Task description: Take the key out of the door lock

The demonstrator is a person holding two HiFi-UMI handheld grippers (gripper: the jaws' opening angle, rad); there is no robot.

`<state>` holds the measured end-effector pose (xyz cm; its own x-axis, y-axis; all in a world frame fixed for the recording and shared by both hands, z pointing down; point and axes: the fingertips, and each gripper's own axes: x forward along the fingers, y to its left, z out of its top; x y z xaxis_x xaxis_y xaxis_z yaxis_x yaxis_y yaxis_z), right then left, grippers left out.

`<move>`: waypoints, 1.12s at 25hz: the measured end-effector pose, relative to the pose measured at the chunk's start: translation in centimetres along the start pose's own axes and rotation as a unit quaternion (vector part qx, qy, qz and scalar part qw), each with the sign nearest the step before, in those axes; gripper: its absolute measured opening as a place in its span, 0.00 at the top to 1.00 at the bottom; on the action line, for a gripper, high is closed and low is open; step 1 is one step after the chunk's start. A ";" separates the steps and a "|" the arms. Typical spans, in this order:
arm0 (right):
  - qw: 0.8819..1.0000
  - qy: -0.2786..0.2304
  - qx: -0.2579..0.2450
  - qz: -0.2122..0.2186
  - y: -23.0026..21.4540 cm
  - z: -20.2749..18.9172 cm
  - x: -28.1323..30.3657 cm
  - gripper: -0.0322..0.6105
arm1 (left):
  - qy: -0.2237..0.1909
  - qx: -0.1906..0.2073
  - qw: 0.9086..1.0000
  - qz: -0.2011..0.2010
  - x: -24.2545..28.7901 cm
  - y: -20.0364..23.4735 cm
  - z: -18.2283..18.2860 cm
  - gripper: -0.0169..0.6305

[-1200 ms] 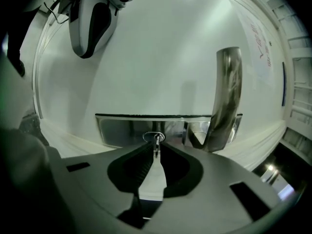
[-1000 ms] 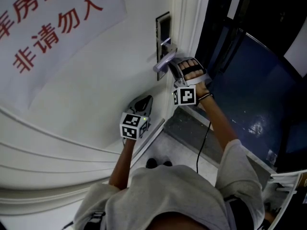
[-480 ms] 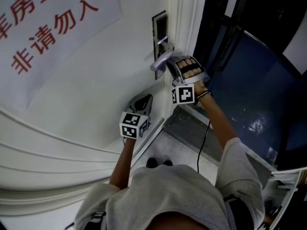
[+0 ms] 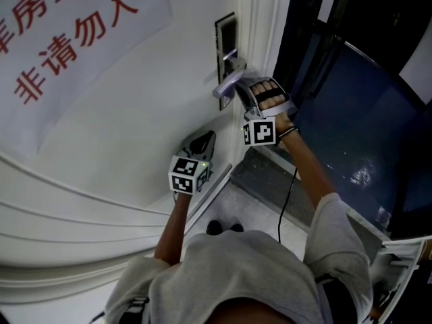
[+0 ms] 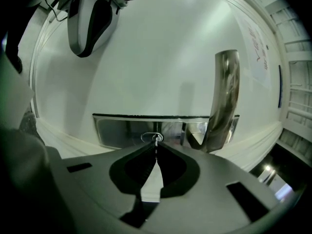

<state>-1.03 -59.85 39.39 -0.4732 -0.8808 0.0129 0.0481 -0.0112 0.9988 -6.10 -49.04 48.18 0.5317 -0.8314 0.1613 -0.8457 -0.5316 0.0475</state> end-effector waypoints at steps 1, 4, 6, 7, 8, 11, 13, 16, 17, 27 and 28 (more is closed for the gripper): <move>1.000 0.000 0.001 -0.001 0.0 -0.1 -0.2 0.90 | 0.000 0.000 1.000 0.000 0.0 0.0 0.0 0.95; 1.000 0.000 0.000 -0.006 0.1 -0.5 -0.9 0.90 | 0.000 0.001 1.000 -0.001 0.0 0.1 0.1 0.95; 1.000 0.001 -0.001 -0.007 0.0 -0.8 -1.3 0.90 | -0.001 0.002 1.000 -0.002 0.2 0.0 0.3 0.95; 1.000 0.002 -0.002 -0.007 0.0 -0.9 -1.5 0.90 | -0.001 0.003 1.000 -0.003 0.3 -0.1 0.3 0.95; 1.000 0.002 -0.001 -0.007 0.0 -1.0 -1.8 0.90 | -0.001 0.004 1.000 -0.004 0.4 -0.2 0.4 0.95; 1.000 0.007 0.018 -0.007 0.1 -1.6 -2.6 0.90 | -0.001 0.006 1.000 -0.008 0.7 -0.6 0.5 0.95; 0.999 0.010 0.047 -0.008 0.1 -2.2 -3.4 0.90 | -0.002 0.006 1.000 -0.011 0.8 -0.8 0.6 0.95; 0.997 0.012 0.081 -0.007 0.1 -3.0 -4.5 0.90 | -0.002 0.007 1.000 -0.015 1.1 -1.3 0.7 0.95; 0.995 0.012 0.094 -0.007 0.0 -3.1 -4.9 0.90 | -0.002 0.007 1.000 -0.017 1.2 -1.5 0.7 0.95; 0.944 0.022 0.328 -0.007 0.2 -5.6 -9.7 0.90 | 0.000 0.008 0.999 -0.035 2.6 -3.6 0.6 0.95; 0.933 0.024 0.359 -0.006 0.3 -5.9 -10.2 0.90 | 0.000 0.008 0.999 -0.038 2.8 -3.8 0.5 0.95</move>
<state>9.02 -53.67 39.31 -0.4287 -0.9033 0.0160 -0.5666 0.2826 0.7740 -1.36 -49.42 47.92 0.5938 -0.7889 0.1586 -0.8025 -0.5951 0.0444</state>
